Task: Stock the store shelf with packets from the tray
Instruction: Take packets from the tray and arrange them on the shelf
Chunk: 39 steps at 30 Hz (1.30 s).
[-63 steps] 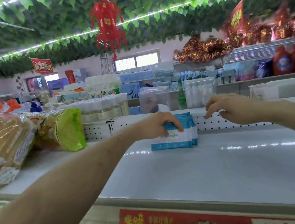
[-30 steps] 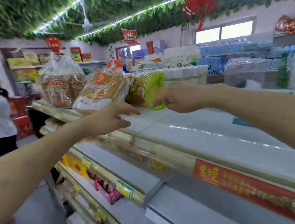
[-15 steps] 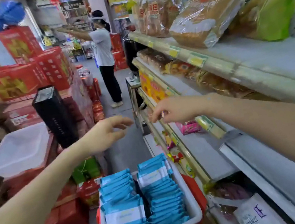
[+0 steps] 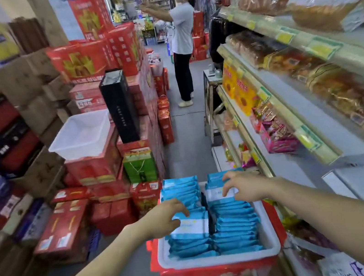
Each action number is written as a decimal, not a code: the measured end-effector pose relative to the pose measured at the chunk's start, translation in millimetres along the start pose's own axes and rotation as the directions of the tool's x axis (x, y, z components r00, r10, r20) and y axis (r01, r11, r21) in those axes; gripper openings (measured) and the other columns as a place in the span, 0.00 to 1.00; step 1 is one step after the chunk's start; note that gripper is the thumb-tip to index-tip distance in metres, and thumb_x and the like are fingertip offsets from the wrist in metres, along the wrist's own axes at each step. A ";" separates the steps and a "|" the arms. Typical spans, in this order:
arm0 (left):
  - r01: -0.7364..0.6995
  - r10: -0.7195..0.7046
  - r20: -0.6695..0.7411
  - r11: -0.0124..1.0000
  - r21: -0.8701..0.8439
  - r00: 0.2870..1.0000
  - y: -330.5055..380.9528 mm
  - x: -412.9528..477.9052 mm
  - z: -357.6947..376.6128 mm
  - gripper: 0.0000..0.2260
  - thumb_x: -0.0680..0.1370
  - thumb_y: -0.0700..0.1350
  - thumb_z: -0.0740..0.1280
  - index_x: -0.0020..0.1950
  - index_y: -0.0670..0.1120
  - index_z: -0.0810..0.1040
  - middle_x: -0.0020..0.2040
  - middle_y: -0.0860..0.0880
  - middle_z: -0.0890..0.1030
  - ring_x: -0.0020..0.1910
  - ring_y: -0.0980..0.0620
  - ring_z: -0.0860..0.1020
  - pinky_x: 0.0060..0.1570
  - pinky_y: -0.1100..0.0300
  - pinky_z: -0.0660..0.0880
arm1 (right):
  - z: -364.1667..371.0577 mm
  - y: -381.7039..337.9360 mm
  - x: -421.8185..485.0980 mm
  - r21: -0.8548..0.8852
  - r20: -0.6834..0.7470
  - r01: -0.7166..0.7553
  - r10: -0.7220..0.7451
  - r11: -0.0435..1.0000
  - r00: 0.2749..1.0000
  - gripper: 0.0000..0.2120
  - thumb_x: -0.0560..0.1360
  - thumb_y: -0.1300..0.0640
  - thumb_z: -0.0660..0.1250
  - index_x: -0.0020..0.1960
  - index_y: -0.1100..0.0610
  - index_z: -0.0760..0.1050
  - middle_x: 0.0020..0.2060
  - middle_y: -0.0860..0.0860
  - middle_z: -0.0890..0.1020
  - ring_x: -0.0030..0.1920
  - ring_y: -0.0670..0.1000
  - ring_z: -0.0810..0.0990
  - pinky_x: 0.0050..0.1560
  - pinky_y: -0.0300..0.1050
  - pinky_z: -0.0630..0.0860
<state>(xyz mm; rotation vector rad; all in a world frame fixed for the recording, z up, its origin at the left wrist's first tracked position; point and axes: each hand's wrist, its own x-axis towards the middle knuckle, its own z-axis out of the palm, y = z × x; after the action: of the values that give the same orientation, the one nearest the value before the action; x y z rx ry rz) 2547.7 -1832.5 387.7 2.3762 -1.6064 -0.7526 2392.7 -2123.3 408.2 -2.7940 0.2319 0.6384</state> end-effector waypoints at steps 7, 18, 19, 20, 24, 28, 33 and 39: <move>0.003 0.000 -0.037 0.998 0.071 0.999 -10.4 -8.4 13.2 0.15 0.77 0.43 0.65 0.59 0.57 0.82 0.64 0.56 0.73 0.64 0.52 0.73 0.63 0.46 0.73 | 8.9 -4.3 5.5 0.026 -0.029 -0.020 0.021 0.999 0.999 0.22 0.79 0.63 0.62 0.68 0.42 0.75 0.75 0.48 0.61 0.67 0.53 0.70 0.54 0.56 0.78; -0.142 0.137 0.037 0.955 0.261 0.990 2.5 -11.2 10.0 0.16 0.79 0.41 0.63 0.62 0.56 0.83 0.65 0.55 0.76 0.62 0.51 0.75 0.59 0.53 0.74 | 10.4 -11.0 9.8 -0.035 0.043 -0.018 0.019 0.999 0.999 0.26 0.77 0.65 0.58 0.63 0.39 0.80 0.62 0.45 0.74 0.63 0.51 0.74 0.64 0.54 0.72; -0.151 0.135 0.077 0.950 0.273 0.988 6.6 -10.0 10.0 0.18 0.79 0.40 0.62 0.63 0.56 0.82 0.65 0.55 0.76 0.62 0.50 0.76 0.57 0.52 0.76 | 12.5 -11.9 10.9 -0.042 0.057 -0.017 0.019 0.999 0.998 0.26 0.78 0.65 0.58 0.64 0.39 0.80 0.62 0.44 0.74 0.62 0.51 0.75 0.65 0.54 0.73; -0.162 0.134 0.113 0.942 0.292 0.984 10.8 -8.7 10.7 0.19 0.79 0.39 0.61 0.64 0.56 0.81 0.64 0.54 0.76 0.60 0.48 0.77 0.54 0.50 0.77 | 14.4 -12.8 12.1 -0.053 0.058 -0.012 0.015 0.999 0.998 0.26 0.78 0.65 0.59 0.66 0.39 0.79 0.61 0.44 0.74 0.61 0.51 0.76 0.64 0.53 0.74; -0.212 0.157 0.180 0.912 0.350 0.971 20.9 -1.4 15.4 0.23 0.80 0.36 0.60 0.67 0.59 0.78 0.62 0.52 0.76 0.56 0.43 0.79 0.50 0.44 0.79 | 16.0 -12.4 15.1 -0.056 0.034 -0.005 0.007 0.998 0.999 0.26 0.80 0.66 0.57 0.64 0.40 0.79 0.58 0.42 0.74 0.58 0.50 0.76 0.60 0.52 0.76; -0.244 0.206 0.177 0.942 0.231 0.962 14.5 6.0 4.8 0.23 0.81 0.36 0.61 0.68 0.61 0.76 0.62 0.53 0.78 0.59 0.47 0.78 0.53 0.49 0.77 | 0.8 -5.9 11.9 -0.038 0.003 0.022 -0.022 0.999 1.000 0.28 0.79 0.71 0.55 0.60 0.41 0.80 0.57 0.40 0.73 0.58 0.47 0.74 0.53 0.46 0.71; -0.207 0.199 0.104 0.976 0.072 0.974 6.9 22.8 -45.5 0.24 0.81 0.39 0.66 0.69 0.66 0.74 0.68 0.59 0.78 0.63 0.57 0.77 0.65 0.52 0.76 | -41.9 -0.6 2.1 0.020 -0.034 0.011 -0.011 1.000 0.999 0.34 0.77 0.73 0.53 0.61 0.37 0.78 0.73 0.43 0.72 0.72 0.49 0.71 0.66 0.51 0.74; -0.231 0.229 0.046 0.973 0.029 0.972 20.9 45.8 -155.9 0.27 0.81 0.37 0.66 0.66 0.71 0.77 0.71 0.65 0.76 0.69 0.61 0.73 0.73 0.52 0.69 | -125.7 -3.0 -26.4 0.022 -0.155 -0.003 0.007 1.000 0.988 0.37 0.75 0.73 0.55 0.63 0.32 0.75 0.69 0.40 0.71 0.59 0.36 0.74 0.46 0.34 0.75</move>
<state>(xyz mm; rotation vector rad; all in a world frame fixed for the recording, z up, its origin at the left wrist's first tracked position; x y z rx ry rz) 2621.7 -1903.1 515.8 2.1575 -1.8843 -0.7382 2420.5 -2154.4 529.7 -2.8245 0.2747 0.4175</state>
